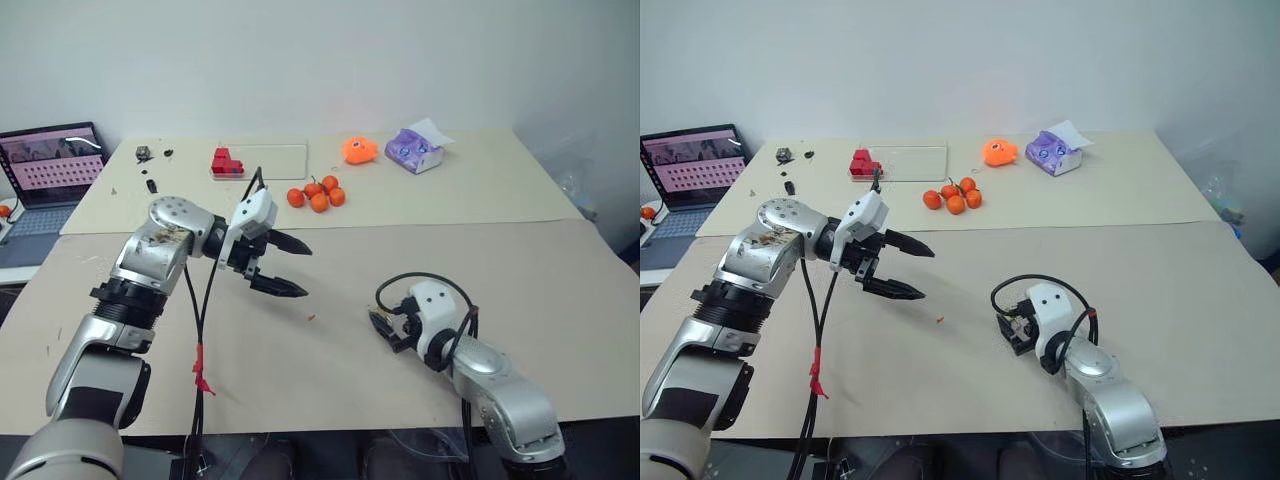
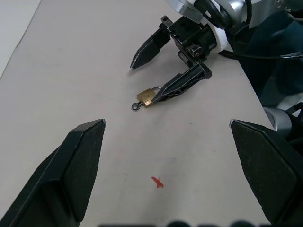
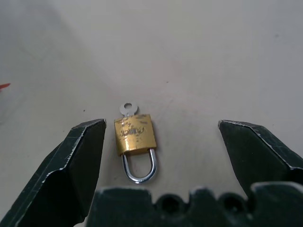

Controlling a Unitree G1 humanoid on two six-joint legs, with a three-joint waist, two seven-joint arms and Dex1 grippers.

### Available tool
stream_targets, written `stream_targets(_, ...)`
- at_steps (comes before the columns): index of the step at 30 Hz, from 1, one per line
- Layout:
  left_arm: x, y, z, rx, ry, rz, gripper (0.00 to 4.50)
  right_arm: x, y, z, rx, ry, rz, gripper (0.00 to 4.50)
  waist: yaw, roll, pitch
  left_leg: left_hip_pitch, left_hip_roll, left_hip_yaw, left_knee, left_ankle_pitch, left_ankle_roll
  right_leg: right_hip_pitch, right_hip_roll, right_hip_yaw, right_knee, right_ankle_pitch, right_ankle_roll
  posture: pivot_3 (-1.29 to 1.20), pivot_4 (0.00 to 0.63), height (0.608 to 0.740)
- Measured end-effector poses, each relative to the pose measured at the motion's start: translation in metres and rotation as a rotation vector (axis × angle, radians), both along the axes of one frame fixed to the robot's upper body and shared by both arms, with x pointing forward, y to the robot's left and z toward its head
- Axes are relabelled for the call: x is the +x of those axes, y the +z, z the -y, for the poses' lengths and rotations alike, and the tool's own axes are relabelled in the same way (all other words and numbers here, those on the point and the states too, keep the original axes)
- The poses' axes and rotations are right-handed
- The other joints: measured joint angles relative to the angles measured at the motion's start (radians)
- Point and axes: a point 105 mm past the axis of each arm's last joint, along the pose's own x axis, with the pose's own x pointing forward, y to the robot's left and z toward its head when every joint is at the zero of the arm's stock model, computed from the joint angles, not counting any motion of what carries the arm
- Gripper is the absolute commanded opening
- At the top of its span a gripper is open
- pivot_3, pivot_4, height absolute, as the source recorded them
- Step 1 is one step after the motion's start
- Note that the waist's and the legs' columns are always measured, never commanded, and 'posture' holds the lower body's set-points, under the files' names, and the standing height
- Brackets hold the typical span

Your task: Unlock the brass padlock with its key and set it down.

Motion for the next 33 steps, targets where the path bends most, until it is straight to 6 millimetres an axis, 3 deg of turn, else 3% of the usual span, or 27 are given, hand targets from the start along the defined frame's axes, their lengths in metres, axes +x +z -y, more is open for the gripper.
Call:
stream_targets(20,0.000,0.004,-0.003,0.018,0.010,0.028,4.50,0.003,-0.010,-0.016,0.001,0.093,-0.013,4.48,-0.005,0.000,0.000,0.002,0.001,0.001,0.000,0.000,0.000,0.001,0.001,0.000,0.000,0.000,0.000,0.00,0.150,0.740)
stream_targets(23,0.001,0.003,-0.003,0.018,0.014,0.026,4.50,0.003,-0.012,-0.017,-0.003,0.101,-0.012,3.74,-0.004,0.000,0.000,0.002,0.001,0.001,0.000,0.000,0.000,0.001,0.001,0.000,0.000,0.000,0.000,0.00,0.150,0.740)
stream_targets(31,0.001,0.002,-0.004,0.020,0.023,0.020,4.50,0.004,-0.011,-0.017,-0.014,0.115,-0.005,0.97,-0.005,0.000,0.000,0.002,0.002,0.001,0.000,0.000,0.000,0.001,0.002,0.000,0.001,0.000,0.000,0.00,0.150,0.740)
stream_targets(33,0.001,0.002,-0.004,0.020,0.025,0.021,4.50,0.004,-0.012,-0.017,-0.019,0.119,-0.005,0.91,-0.005,0.000,0.000,0.002,0.002,0.001,0.000,0.000,0.000,0.001,0.002,0.000,0.001,0.000,0.000,0.00,0.150,0.740)
